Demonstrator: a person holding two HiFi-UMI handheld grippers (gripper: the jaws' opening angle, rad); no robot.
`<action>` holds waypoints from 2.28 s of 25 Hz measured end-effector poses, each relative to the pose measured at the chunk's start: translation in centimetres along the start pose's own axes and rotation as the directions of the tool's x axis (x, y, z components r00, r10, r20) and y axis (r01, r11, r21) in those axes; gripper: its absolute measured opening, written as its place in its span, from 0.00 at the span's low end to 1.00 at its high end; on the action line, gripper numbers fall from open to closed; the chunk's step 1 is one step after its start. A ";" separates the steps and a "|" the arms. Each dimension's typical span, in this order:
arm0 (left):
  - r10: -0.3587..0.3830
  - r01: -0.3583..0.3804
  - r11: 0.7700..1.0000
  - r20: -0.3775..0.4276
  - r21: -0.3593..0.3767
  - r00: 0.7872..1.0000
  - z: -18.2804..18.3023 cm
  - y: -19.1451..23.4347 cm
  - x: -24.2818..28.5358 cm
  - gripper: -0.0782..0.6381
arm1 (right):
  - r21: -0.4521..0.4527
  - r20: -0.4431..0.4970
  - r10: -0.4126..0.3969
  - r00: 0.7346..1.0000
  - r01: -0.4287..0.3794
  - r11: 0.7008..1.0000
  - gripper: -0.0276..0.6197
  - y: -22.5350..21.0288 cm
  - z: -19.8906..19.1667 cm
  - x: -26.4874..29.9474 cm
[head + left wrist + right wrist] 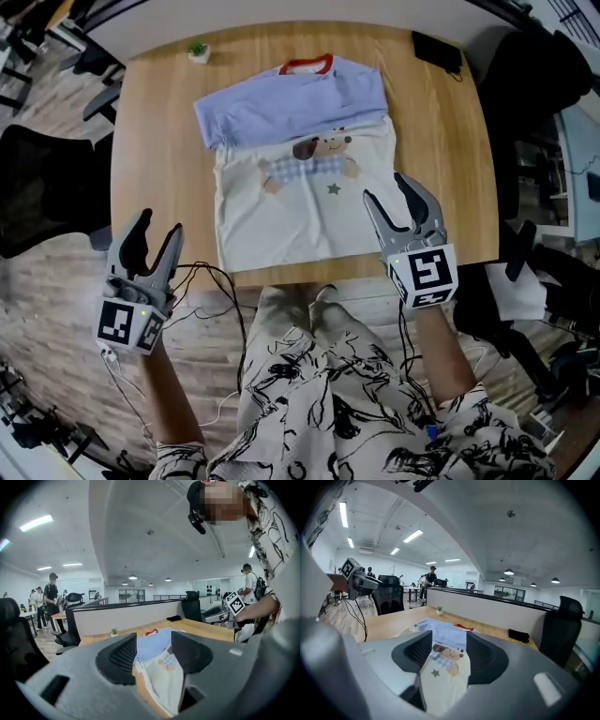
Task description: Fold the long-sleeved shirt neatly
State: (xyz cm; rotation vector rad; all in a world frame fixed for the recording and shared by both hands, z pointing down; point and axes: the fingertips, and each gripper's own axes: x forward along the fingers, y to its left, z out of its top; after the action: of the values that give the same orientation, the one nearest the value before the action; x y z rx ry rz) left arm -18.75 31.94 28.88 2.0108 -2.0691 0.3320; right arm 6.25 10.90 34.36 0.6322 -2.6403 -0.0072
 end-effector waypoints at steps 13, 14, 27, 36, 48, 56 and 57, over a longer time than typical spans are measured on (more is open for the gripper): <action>0.198 -0.225 0.966 -0.195 -0.128 0.961 -16.3 -6.6 -4.4 0.37 | 0.110 -0.233 -0.047 0.971 0.075 0.991 0.42 -3.3 -18.9 -10.5; 0.197 -0.229 0.963 -0.207 -0.143 0.958 -17.6 -6.7 -4.1 0.34 | 0.128 -0.259 -0.044 0.965 0.080 0.989 0.42 -3.4 -20.5 -10.3; 0.184 -0.263 0.928 -0.291 -0.264 0.939 -26.5 -6.6 -1.7 0.35 | 0.260 -0.369 -0.066 0.927 0.171 0.950 0.32 -4.7 -28.5 -7.5; 0.240 -0.359 0.902 -0.414 -0.238 0.878 -30.1 -5.9 -1.3 0.28 | 0.221 -0.381 -0.082 0.921 0.177 0.959 0.21 -4.3 -28.7 -7.0; 0.184 -0.317 0.908 -0.418 -0.274 0.890 -28.4 -8.6 -3.9 0.15 | 0.250 -0.371 -0.051 0.927 0.153 0.956 0.10 -3.0 -27.7 -10.7; 0.183 -0.328 0.899 -0.431 -0.290 0.883 -28.0 -10.7 -7.0 0.15 | 0.241 -0.383 -0.021 0.924 0.122 0.963 0.10 -1.3 -28.1 -14.5; 0.182 -0.328 0.899 -0.433 -0.290 0.883 -27.9 -10.8 -7.3 0.15 | 0.239 -0.385 -0.017 0.923 0.118 0.964 0.10 -1.1 -28.1 -14.8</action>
State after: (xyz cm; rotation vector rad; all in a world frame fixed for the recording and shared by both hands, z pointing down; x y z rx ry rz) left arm -7.47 47.54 52.95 1.3285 -1.9625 0.3471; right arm 29.99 18.87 53.86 0.7279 -2.2556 0.4070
